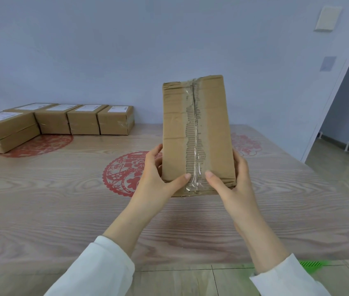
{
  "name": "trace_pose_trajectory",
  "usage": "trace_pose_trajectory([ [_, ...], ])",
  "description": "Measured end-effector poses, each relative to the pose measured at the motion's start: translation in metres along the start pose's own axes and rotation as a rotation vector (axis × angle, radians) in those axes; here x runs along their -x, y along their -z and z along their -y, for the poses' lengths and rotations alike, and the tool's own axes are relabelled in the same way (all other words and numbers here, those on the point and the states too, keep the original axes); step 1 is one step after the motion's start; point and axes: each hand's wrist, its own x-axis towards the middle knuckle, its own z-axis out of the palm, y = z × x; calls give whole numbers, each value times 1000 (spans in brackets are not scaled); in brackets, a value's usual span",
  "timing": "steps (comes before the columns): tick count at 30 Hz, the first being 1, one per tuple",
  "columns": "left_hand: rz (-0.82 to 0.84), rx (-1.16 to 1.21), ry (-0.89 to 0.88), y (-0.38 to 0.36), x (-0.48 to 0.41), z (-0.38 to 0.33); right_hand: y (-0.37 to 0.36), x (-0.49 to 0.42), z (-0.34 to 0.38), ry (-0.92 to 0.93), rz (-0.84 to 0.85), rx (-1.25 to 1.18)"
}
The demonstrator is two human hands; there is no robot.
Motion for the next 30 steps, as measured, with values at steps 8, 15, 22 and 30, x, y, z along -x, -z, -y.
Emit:
trace_pose_trajectory([
  [8,-32,-46,2,1,-2,3,-1,1,-3,2,27,-19],
  [15,-68,-84,-18,0,-4,-3,-7,1,-5,11,-19,75],
  [22,-59,-139,-24,-2,-1,-4,-11,-2,0,4,-44,67],
  [30,-37,-72,-46,-2,-3,-6,-8,-3,2,46,-56,107],
])
